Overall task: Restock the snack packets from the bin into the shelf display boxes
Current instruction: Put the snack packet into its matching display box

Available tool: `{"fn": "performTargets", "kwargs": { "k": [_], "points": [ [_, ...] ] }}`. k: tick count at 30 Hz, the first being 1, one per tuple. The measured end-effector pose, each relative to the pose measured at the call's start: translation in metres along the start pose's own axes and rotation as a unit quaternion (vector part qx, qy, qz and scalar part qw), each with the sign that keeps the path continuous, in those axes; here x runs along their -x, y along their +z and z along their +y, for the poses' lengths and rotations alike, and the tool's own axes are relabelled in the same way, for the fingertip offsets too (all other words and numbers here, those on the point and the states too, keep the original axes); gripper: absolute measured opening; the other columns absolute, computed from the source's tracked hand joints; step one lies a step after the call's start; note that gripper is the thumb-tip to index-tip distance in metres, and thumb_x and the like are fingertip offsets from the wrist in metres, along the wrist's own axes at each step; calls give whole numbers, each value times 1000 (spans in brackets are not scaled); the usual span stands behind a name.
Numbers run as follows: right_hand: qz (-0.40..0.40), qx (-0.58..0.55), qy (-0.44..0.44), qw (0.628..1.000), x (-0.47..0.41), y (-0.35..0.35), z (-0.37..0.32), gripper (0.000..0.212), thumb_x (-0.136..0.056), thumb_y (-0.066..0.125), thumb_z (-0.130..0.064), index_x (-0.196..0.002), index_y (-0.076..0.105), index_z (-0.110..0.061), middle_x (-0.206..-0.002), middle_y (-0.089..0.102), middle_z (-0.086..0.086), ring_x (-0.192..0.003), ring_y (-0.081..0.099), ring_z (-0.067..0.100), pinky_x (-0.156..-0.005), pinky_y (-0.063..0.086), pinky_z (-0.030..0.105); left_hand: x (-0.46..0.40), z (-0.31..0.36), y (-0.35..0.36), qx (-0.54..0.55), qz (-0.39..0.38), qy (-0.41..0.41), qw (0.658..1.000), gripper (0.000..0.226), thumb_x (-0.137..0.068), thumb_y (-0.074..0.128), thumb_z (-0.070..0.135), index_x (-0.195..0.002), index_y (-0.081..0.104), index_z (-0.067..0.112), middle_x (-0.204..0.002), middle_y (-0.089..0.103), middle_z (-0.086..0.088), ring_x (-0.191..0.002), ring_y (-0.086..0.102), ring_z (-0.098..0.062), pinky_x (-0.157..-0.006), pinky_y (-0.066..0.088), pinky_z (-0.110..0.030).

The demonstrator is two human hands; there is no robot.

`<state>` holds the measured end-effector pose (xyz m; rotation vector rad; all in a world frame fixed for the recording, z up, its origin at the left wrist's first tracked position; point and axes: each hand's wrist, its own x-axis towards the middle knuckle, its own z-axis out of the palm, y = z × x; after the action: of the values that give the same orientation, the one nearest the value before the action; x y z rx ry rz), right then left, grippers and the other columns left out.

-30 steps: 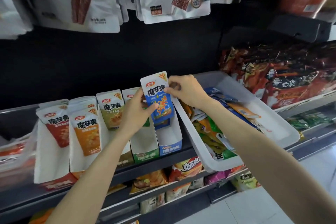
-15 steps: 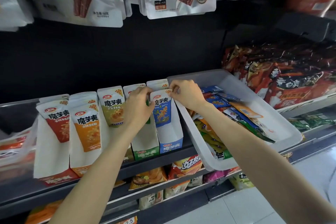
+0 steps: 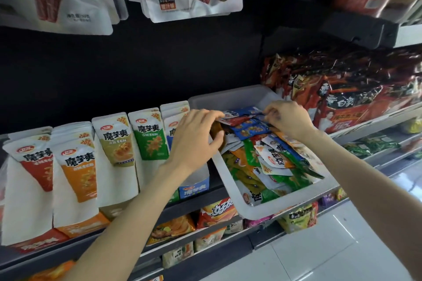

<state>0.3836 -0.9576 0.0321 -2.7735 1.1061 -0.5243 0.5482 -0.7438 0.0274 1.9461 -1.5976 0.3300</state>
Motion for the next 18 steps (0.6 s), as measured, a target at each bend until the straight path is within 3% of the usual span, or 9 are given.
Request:
{"fn": "performTargets", "kwargs": {
  "k": [3, 7, 10, 14, 18],
  "points": [
    [-32, 59, -47, 997, -19, 12, 4, 26, -91, 56, -23, -116, 62, -17, -119, 63, 10, -106, 59, 31, -82, 47, 38, -2, -5, 14, -43, -47, -74, 995, 42, -89, 59, 34, -128, 51, 19, -127, 53, -2, -122, 43, -22, -99, 35, -34],
    [-87, 115, -142, 979, -49, 34, -9, 39, -95, 48, -18, -134, 51, -18, -137, 52, 9, -121, 52, 28, -96, 43, 36, 5, -11, 22, -58, -83, -94, 990, 43, -93, 52, 39, -131, 49, 20, -134, 50, 0, -127, 40, -20, -104, 30, -33],
    [-143, 139, -151, 968, -62, 45, -19, 46, -95, 44, -8, -139, 46, -21, -140, 49, 10, -123, 51, 29, -100, 41, 35, 8, -9, 22, -44, -83, -107, 990, 46, -96, 47, 40, -137, 46, 19, -139, 48, 1, -130, 39, -16, -107, 27, -28],
    [-161, 205, -160, 952, -61, 45, -22, 43, -93, 44, -2, -133, 52, -17, -120, 62, 16, -106, 60, 32, -84, 46, 37, 8, -4, 22, -41, -94, -103, 989, 48, -99, 41, 37, -143, 40, 18, -148, 41, 2, -137, 32, -12, -112, 15, -24],
    [-72, 281, -179, 940, -46, 18, -27, 44, -89, 47, 0, -131, 51, -14, -105, 68, 11, -95, 66, 31, -65, 44, 34, 6, -8, 21, -23, -103, -107, 989, 49, -97, 45, 39, -143, 40, 20, -146, 43, 3, -135, 36, -13, -111, 22, -27]
  ]
}}
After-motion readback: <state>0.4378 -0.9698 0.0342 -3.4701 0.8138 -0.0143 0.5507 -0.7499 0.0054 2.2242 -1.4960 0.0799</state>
